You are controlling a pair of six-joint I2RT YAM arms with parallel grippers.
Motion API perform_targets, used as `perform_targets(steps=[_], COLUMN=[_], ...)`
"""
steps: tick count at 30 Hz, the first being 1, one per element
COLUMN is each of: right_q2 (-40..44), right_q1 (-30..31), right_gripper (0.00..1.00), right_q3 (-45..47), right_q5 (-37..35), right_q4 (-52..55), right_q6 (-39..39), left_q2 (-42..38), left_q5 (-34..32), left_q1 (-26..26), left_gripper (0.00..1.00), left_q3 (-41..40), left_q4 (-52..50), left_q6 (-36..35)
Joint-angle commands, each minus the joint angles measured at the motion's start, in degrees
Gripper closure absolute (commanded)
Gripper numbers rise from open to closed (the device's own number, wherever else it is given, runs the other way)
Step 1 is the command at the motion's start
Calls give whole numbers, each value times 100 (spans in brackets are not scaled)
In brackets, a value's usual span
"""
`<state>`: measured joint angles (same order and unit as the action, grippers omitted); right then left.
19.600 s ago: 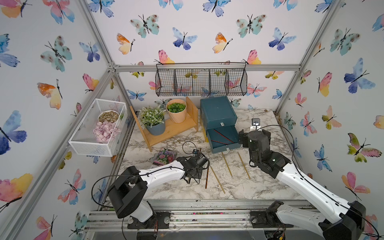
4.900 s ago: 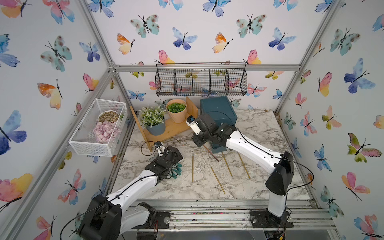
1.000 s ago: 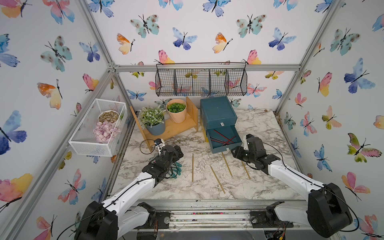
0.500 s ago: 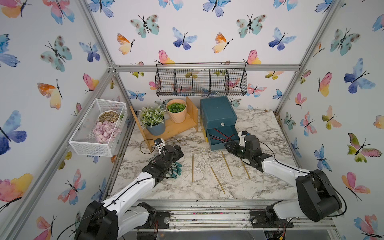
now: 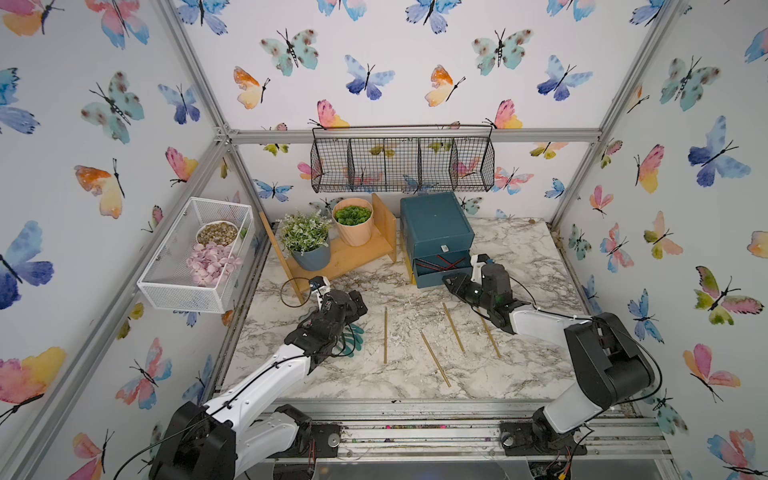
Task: Please place the pencils in the drawer according to their color
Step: Close the drawer in the storage box.
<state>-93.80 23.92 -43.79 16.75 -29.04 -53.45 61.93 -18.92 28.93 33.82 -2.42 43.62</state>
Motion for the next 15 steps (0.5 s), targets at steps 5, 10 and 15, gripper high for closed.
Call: perform_targets(steps=[5, 10, 15], right_q2=[-508, -715, -897], right_q1=[-37, -37, -34], right_gripper=[62, 57, 52], right_q3=[-165, -314, -373], right_q5=[-215, -371, -471], right_q4=[-1096, -1141, -1340], right_q6=[-585, -690, -806], left_q2=[-102, -127, -145], left_q5=[89, 81, 89], left_q1=[-36, -35, -35], left_gripper=[1, 2, 2], left_q3=[19, 20, 10], left_q4=[26, 27, 26], left_q6=[-119, -138, -141])
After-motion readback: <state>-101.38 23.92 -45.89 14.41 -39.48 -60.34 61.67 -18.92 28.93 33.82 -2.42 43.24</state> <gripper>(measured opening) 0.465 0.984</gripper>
